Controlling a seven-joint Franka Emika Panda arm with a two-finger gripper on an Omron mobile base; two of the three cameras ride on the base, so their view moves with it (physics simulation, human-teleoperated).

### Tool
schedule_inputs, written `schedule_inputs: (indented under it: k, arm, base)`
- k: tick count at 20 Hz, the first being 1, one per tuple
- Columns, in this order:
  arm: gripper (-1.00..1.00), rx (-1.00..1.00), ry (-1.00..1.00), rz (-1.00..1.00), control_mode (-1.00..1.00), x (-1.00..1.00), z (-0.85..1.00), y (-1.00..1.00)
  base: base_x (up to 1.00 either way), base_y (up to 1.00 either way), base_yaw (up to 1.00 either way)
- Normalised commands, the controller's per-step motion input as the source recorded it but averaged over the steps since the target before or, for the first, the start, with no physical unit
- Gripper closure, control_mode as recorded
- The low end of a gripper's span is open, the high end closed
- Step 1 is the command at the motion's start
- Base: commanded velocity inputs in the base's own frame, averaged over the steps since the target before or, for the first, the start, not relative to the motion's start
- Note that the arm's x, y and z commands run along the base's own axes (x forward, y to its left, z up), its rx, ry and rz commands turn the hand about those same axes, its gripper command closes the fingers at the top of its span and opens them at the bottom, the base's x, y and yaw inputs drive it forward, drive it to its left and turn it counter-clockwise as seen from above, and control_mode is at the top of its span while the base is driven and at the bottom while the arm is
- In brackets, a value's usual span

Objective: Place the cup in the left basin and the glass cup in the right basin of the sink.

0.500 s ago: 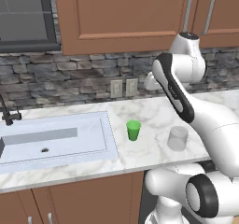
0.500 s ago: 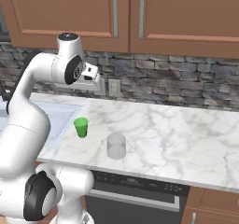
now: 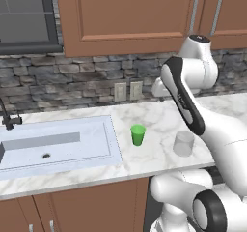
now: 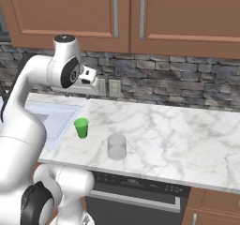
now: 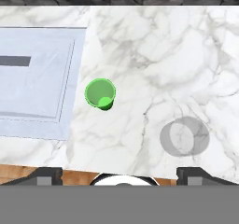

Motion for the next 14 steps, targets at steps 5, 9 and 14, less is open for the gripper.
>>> schedule_inputs:
  k: [5,9,14]
  arm:
    - [-1.00,0.00,0.00,0.00,-1.00,-0.25,-0.22,0.00]
    - [-1.00,0.00,0.00,0.00,-1.00,-0.14,-0.26,0.00]
    - [-1.00,0.00,0.00,0.00,-1.00,-0.04,-0.23,0.00]
  base:
    - [0.00,0.00,0.00]
    - [0.00,0.00,0.00]
    - [0.00,0.00,0.00]
